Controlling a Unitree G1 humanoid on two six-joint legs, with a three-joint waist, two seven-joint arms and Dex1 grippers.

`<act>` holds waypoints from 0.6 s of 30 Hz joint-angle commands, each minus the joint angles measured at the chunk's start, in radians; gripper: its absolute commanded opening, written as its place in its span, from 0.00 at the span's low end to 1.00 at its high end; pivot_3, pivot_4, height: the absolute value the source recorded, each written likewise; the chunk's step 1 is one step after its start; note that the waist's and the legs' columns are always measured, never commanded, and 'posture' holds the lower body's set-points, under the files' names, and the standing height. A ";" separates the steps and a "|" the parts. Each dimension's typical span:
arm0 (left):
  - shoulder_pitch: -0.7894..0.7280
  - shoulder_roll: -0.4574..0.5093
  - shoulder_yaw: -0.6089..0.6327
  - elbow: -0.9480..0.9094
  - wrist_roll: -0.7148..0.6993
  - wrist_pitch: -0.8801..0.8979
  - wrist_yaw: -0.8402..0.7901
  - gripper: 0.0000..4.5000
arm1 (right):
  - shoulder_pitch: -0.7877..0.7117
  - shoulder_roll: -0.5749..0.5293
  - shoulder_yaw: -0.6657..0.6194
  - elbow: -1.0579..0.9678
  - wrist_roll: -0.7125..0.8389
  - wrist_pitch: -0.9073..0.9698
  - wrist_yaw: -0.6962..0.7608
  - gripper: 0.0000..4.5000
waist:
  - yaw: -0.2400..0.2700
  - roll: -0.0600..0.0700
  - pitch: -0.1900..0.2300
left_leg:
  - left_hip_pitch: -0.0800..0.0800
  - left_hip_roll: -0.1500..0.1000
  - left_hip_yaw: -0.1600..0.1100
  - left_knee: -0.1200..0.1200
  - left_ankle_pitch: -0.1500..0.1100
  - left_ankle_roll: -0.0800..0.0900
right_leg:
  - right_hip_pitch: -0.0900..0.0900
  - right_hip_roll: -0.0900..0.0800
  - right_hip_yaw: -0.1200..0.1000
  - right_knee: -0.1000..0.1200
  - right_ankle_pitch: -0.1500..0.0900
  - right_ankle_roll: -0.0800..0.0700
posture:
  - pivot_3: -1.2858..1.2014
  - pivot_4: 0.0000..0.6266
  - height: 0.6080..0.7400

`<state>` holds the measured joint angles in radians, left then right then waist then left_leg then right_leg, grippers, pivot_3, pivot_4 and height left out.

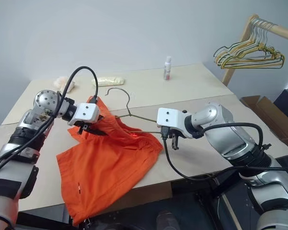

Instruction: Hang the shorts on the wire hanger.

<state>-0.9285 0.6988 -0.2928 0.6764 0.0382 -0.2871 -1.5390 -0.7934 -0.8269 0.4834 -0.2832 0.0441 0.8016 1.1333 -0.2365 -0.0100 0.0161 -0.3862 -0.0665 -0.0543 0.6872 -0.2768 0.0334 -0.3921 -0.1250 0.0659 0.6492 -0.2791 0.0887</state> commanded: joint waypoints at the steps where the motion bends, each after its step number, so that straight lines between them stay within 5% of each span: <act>1: -0.035 -0.001 0.018 0.001 -0.005 -0.013 0.004 0.22 | -0.043 0.003 -0.059 -0.024 0.020 0.009 0.006 0.00 | -0.002 0.000 0.000 | 0.000 0.000 0.000 0.000 0.000 0.000 | 0.000 0.000 0.000 0.000 0.000 0.000 | 0.43 0.00 1.00; 4: -0.033 -0.007 0.024 -0.001 -0.011 0.003 0.011 0.00 | -0.047 0.005 -0.064 -0.019 0.027 0.018 0.003 0.00 | -0.004 0.000 0.000 | 0.000 0.000 0.000 0.000 0.000 0.000 | 0.000 0.000 0.000 0.000 0.000 0.000 | 0.43 0.00 1.00; 9: -0.017 -0.018 0.047 -0.030 -0.039 0.068 0.019 0.00 | -0.027 0.002 -0.079 -0.014 0.020 -0.008 -0.021 0.00 | -0.006 0.000 0.000 | 0.000 0.000 0.000 0.000 0.000 0.000 | 0.000 0.000 0.000 0.000 0.000 0.000 | 0.42 0.00 1.00; 18: 0.056 0.007 0.109 -0.152 -0.120 0.244 0.013 0.00 | 0.085 -0.046 -0.267 -0.021 0.048 0.098 -0.133 0.62 | -0.017 0.000 0.000 | -0.001 0.000 -0.001 0.001 0.000 0.000 | 0.000 -0.001 0.000 0.001 0.000 0.000 | 0.42 0.00 1.00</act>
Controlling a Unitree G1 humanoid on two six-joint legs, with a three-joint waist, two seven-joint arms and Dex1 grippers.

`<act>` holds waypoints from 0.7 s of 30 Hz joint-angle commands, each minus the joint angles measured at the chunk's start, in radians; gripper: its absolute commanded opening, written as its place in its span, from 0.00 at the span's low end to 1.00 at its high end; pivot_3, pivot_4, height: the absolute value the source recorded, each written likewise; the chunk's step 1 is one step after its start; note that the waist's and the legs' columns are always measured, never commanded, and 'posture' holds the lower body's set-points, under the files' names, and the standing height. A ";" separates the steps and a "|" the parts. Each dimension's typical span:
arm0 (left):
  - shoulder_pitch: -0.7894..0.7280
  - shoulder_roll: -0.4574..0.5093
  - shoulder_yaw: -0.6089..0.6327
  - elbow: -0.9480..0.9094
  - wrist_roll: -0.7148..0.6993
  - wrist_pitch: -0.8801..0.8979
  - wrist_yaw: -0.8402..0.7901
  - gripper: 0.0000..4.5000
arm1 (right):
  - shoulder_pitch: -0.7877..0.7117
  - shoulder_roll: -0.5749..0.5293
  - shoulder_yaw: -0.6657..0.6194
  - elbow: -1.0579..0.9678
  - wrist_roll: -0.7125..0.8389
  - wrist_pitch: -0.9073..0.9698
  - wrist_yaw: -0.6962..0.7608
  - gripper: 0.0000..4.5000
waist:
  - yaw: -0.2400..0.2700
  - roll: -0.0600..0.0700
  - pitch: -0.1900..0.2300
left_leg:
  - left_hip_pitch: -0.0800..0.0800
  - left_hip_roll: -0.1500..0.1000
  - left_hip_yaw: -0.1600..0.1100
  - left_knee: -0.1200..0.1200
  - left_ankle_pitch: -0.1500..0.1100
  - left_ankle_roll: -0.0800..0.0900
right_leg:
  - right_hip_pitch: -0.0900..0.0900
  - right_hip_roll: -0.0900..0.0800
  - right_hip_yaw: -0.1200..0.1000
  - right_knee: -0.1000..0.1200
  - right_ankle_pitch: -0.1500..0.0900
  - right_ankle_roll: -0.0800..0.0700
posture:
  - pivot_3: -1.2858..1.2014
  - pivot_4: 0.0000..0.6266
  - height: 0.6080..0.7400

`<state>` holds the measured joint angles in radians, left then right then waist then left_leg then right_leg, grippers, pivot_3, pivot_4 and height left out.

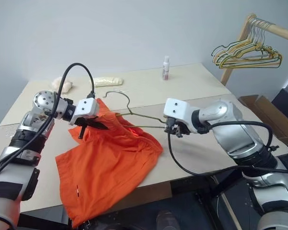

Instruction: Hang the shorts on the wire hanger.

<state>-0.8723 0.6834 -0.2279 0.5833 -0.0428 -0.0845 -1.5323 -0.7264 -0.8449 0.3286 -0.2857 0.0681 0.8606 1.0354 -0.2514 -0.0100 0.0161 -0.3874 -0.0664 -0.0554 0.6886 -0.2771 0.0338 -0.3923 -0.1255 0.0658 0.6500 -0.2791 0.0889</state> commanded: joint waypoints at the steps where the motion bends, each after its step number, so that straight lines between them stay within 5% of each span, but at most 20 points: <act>1: 0.009 0.027 0.051 -0.069 -0.047 0.061 0.008 0.00 | 0.051 -0.041 -0.159 -0.020 0.033 0.056 -0.049 0.70 | -0.003 0.000 0.000 | 0.000 0.000 0.000 0.000 0.000 0.000 | 0.000 0.000 0.000 0.000 0.000 0.000 | 0.42 0.00 1.00; 5: 0.033 0.044 0.065 -0.108 -0.068 0.120 0.015 0.00 | 0.170 -0.060 -0.339 -0.037 0.093 0.142 -0.093 0.99 | -0.004 0.000 0.000 | 0.000 0.000 -0.001 0.000 0.000 0.000 | 0.001 0.000 0.000 0.000 0.000 0.000 | 0.42 0.00 1.00; 12: 0.028 0.034 0.095 -0.128 -0.127 0.227 0.016 0.00 | 0.464 -0.074 -0.566 -0.126 0.251 0.177 -0.043 0.99 | 0.002 0.000 0.000 | 0.002 0.001 -0.001 0.000 -0.001 0.001 | 0.003 0.000 0.000 -0.001 0.000 0.000 | 0.42 0.00 1.00; 21: 0.019 0.033 0.099 -0.125 -0.136 0.253 0.016 0.00 | 0.565 0.246 -0.367 -0.210 0.325 0.164 -0.239 0.99 | -0.011 -0.001 -0.002 | 0.005 0.002 0.000 0.000 -0.001 0.001 | 0.005 0.002 0.002 0.001 0.000 0.000 | 0.43 0.00 1.00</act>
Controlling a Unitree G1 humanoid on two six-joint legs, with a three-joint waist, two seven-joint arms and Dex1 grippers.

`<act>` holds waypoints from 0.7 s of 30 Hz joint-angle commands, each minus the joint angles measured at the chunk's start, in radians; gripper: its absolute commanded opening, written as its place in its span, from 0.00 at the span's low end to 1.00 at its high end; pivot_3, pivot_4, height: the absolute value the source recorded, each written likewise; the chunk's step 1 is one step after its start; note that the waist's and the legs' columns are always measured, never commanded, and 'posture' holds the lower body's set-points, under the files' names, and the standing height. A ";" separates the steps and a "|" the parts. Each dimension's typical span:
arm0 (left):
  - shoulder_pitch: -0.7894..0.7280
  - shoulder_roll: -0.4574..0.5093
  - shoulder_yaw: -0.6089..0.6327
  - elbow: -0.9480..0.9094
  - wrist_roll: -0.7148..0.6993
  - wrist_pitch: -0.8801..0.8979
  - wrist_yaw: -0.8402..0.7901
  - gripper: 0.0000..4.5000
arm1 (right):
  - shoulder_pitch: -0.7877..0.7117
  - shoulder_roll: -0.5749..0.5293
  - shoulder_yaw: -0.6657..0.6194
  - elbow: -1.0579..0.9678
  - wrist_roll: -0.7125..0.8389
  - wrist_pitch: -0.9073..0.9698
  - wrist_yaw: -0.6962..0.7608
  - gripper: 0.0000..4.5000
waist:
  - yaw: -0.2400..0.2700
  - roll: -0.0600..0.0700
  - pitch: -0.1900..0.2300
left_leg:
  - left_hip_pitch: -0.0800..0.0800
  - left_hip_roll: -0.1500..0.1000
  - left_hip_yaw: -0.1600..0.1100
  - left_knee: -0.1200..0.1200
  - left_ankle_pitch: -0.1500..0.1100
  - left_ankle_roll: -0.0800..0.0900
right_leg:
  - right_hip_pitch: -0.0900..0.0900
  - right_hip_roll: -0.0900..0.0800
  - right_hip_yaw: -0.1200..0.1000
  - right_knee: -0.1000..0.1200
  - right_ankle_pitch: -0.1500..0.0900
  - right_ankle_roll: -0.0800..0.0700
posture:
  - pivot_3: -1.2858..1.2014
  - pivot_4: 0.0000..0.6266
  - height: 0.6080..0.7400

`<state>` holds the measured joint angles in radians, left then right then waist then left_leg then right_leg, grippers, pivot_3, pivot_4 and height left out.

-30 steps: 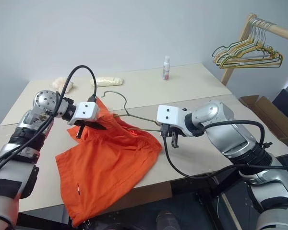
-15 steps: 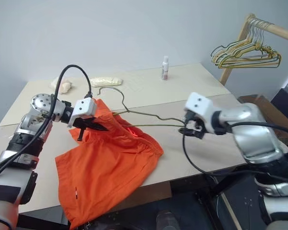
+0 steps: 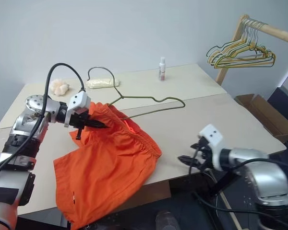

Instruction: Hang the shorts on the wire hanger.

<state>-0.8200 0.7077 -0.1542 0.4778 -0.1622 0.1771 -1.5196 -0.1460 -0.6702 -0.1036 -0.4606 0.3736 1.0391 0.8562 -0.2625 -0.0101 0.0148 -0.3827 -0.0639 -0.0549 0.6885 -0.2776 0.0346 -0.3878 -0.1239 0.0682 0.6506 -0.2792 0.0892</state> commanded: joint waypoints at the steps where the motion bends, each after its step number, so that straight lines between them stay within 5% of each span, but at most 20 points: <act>1: -0.033 0.010 0.025 -0.019 -0.014 -0.012 0.003 0.00 | -0.016 0.110 0.096 -0.031 0.025 -0.011 -0.082 0.99 | 0.001 0.000 0.000 | 0.000 0.000 -0.001 0.000 0.000 0.000 | 0.000 0.000 0.000 0.000 0.000 0.000 | 0.43 0.00 1.00; 9: -0.027 0.020 0.028 -0.026 -0.013 -0.011 0.005 0.00 | -0.067 0.284 0.177 0.058 0.040 -0.015 -0.200 0.99 | 0.007 0.000 0.000 | 0.000 -0.001 -0.001 0.000 0.000 0.000 | -0.001 0.000 -0.001 0.000 0.000 0.001 | 0.43 0.00 1.00; 21: 0.002 0.028 0.045 -0.057 -0.031 0.016 0.022 0.00 | -0.085 0.278 0.108 0.118 0.081 -0.037 -0.220 0.06 | 0.007 0.000 0.000 | 0.000 -0.001 -0.001 0.000 0.000 0.000 | -0.001 0.000 -0.001 0.007 0.000 0.001 | 0.43 0.00 1.00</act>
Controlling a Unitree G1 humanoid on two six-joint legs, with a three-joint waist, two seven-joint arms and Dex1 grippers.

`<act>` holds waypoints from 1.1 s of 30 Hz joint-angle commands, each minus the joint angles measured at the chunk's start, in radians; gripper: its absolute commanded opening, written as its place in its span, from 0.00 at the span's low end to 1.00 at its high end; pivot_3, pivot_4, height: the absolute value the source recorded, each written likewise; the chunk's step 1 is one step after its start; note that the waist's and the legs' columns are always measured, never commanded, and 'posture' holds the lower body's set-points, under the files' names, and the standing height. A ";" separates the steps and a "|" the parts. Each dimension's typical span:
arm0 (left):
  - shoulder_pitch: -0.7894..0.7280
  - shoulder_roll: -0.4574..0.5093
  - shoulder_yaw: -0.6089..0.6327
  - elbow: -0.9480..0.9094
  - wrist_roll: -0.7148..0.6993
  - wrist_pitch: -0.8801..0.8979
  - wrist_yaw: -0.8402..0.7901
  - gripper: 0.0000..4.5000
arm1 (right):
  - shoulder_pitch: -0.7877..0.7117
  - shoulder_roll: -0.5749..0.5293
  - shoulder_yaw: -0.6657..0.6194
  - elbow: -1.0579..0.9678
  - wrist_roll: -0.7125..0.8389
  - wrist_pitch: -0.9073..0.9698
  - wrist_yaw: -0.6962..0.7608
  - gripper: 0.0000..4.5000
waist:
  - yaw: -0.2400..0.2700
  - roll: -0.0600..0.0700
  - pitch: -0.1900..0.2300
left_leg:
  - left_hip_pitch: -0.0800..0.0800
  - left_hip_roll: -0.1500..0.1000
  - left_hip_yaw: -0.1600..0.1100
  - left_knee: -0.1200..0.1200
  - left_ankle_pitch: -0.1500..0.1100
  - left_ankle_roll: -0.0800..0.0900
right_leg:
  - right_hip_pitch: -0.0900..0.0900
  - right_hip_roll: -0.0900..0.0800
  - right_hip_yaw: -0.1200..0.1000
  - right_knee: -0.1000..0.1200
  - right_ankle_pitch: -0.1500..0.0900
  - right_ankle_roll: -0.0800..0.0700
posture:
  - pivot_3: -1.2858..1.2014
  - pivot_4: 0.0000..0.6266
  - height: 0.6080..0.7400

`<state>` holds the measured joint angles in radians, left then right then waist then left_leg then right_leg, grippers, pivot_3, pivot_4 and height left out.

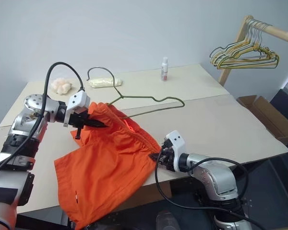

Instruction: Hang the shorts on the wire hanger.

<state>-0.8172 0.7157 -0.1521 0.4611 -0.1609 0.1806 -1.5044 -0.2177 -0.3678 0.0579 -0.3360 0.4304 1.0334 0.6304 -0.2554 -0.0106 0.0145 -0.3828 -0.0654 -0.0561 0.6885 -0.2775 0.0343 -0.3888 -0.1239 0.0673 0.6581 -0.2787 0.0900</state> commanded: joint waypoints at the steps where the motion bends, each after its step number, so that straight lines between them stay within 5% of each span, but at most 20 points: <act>1: 0.003 0.023 0.045 -0.045 -0.035 0.017 0.007 0.00 | -0.014 -0.033 -0.065 -0.004 0.031 -0.032 0.008 0.01 | 0.000 0.000 0.000 | 0.000 0.000 0.000 0.000 0.000 0.000 | 0.000 0.000 0.000 0.000 0.000 0.000 | 0.43 0.00 1.00; 8: 0.080 0.128 0.074 -0.108 -0.081 0.036 -0.083 0.00 | -0.074 -0.236 -0.159 0.120 0.044 -0.066 0.107 0.01 | -0.004 0.000 0.000 | 0.001 0.000 0.000 0.000 0.000 0.000 | 0.000 0.000 0.000 0.000 0.000 0.000 | 0.44 0.00 1.00; 15: 0.111 0.189 0.060 -0.106 -0.068 0.021 -0.093 0.00 | -0.152 -0.409 -0.120 0.181 0.084 -0.081 0.272 0.01 | 0.007 0.000 0.000 | 0.001 0.000 0.000 0.000 0.000 0.000 | 0.001 0.000 0.000 -0.002 0.000 0.000 | 0.44 0.00 1.00; 26: 0.143 0.189 0.073 -0.143 -0.112 0.039 -0.079 0.00 | -0.193 -0.512 -0.025 0.265 0.006 -0.190 0.307 0.01 | 0.026 0.000 0.000 | 0.000 0.001 0.000 0.000 0.000 0.000 | 0.000 -0.001 0.000 -0.003 0.000 0.000 | 0.44 0.00 1.00; 33: 0.158 0.228 -0.001 -0.111 -0.007 -0.061 -0.067 0.00 | -0.213 -0.547 -0.041 0.288 0.009 -0.231 0.334 0.01 | 0.025 0.000 0.000 | 0.000 0.000 0.000 0.000 0.000 0.000 | 0.000 -0.001 0.000 -0.003 0.000 0.000 | 0.43 0.00 1.00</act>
<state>-0.6552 0.8763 -0.1775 0.3072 -0.2259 0.1356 -1.5789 -0.4168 -0.8427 0.0737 -0.1017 0.4914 0.8084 0.9770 -0.2305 -0.0107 0.0146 -0.3831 -0.0650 -0.0556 0.6887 -0.2777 0.0345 -0.3887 -0.1248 0.0671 0.6545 -0.2788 0.0901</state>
